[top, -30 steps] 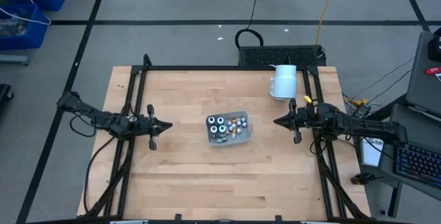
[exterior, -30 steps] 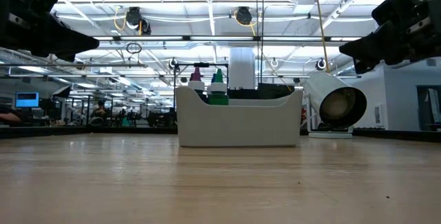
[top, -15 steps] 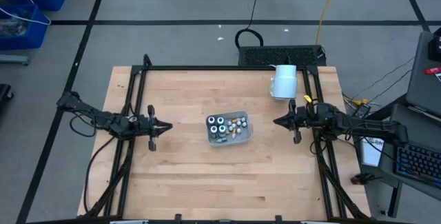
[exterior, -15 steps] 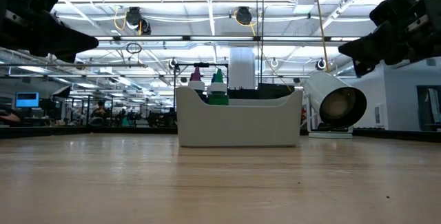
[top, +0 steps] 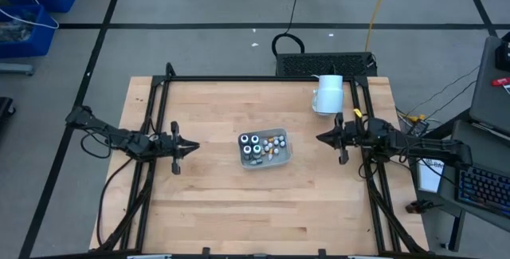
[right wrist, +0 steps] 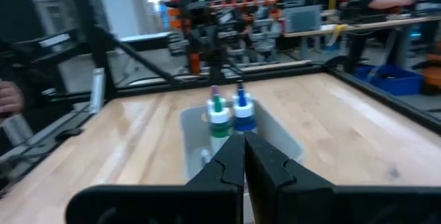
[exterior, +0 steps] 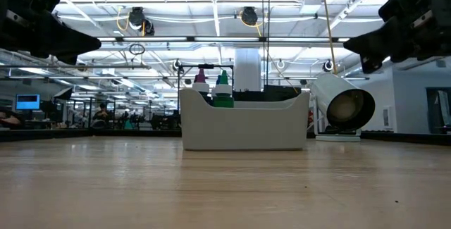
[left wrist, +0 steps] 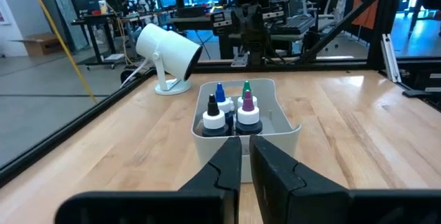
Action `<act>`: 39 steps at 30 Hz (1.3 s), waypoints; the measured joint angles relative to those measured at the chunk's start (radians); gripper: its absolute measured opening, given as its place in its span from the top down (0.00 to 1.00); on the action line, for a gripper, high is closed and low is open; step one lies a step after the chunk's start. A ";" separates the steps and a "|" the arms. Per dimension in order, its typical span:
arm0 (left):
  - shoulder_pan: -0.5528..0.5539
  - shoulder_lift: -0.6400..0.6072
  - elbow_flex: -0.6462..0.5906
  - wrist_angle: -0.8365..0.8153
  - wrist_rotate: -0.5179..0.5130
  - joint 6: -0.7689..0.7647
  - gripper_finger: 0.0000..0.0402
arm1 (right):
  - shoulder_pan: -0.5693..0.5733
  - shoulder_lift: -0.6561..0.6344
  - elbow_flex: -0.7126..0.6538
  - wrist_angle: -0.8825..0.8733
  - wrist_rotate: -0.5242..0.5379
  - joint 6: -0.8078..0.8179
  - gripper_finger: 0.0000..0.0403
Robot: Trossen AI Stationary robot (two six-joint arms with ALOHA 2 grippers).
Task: Pick & Place food coloring
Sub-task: Return to Home Position
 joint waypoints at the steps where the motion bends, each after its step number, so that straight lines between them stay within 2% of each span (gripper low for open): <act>1: 0.000 0.000 0.000 0.000 0.000 0.000 0.90 | 0.000 0.000 0.000 0.000 0.020 0.000 1.00; 4: 0.000 0.000 0.000 0.000 -0.001 0.014 0.90 | 0.000 0.004 0.000 -0.006 0.055 0.000 1.00; 8: 0.000 0.000 0.000 0.002 -0.004 -0.012 0.90 | 0.000 0.018 0.000 0.001 0.055 0.000 1.00; 17: 0.000 0.000 -0.001 0.010 -0.005 0.063 0.90 | 0.000 0.040 0.000 -0.002 0.052 -0.041 1.00; 39: 0.001 0.000 -0.002 0.021 -0.004 0.038 0.90 | 0.000 0.060 0.000 -0.005 0.051 -0.053 1.00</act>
